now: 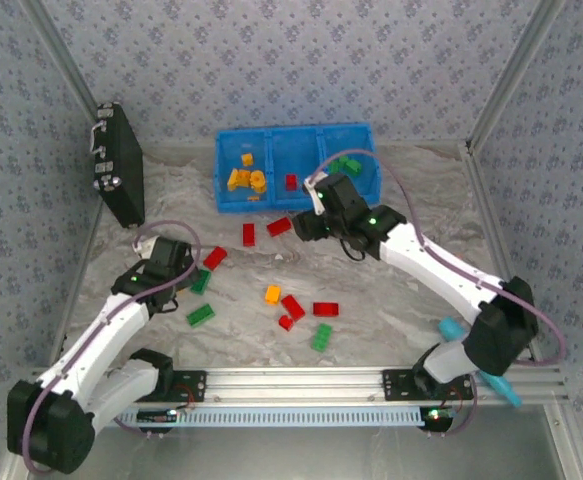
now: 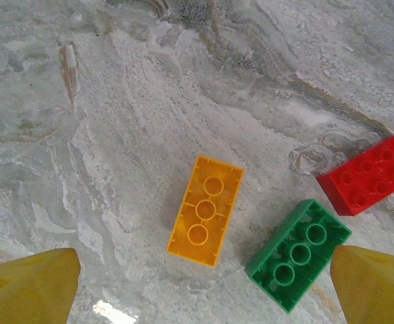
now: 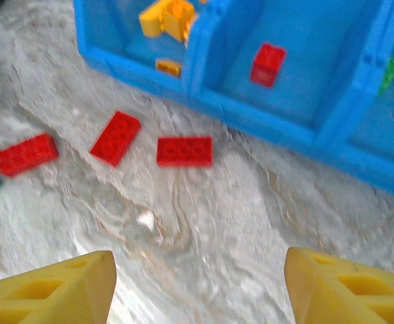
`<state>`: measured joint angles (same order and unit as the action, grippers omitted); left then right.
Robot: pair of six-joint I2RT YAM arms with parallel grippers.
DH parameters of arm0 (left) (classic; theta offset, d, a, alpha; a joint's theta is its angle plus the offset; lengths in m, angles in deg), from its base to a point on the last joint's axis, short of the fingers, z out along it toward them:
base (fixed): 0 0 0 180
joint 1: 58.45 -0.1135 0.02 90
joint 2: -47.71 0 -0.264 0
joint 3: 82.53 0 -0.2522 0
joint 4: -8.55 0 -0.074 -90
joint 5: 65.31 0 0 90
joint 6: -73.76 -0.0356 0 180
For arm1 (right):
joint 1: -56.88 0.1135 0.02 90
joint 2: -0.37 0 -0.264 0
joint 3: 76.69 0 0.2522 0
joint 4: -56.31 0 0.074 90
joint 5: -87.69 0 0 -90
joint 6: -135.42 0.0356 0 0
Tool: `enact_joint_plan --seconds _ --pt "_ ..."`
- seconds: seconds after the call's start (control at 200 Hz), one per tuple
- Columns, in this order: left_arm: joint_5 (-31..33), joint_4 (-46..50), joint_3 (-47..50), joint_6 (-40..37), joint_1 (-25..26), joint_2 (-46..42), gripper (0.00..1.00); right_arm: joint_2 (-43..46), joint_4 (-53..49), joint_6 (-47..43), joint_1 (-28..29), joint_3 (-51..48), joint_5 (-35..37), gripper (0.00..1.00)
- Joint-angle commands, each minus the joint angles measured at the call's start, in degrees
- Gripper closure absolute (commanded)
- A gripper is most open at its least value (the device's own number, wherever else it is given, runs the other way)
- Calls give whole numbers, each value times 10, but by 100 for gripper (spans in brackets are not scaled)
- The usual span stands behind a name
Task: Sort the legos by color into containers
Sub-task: Pick up the lego from the middle-left of the table.
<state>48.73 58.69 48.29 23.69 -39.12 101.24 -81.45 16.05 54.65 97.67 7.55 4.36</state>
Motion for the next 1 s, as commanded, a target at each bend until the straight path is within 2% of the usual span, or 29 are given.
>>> enact_joint_plan --seconds 0.0,0.235,0.47,0.91,0.995 --pt "-4 -56 2 8 -9 37 6 49 2 28 -9 -54 11 31" --pt "-48 -96 -6 2 -37 125 10 101 0 36 -33 -106 -2 30" --pt "-60 -113 25 4 -60 151 14 119 -1 30 -52 -125 -21 30" --pt "-98 -139 20 -19 -89 211 29 167 -15 40 -66 -144 -23 30" --pt "-113 -144 13 -34 -92 228 35 171 -15 42 -70 -146 -25 30"
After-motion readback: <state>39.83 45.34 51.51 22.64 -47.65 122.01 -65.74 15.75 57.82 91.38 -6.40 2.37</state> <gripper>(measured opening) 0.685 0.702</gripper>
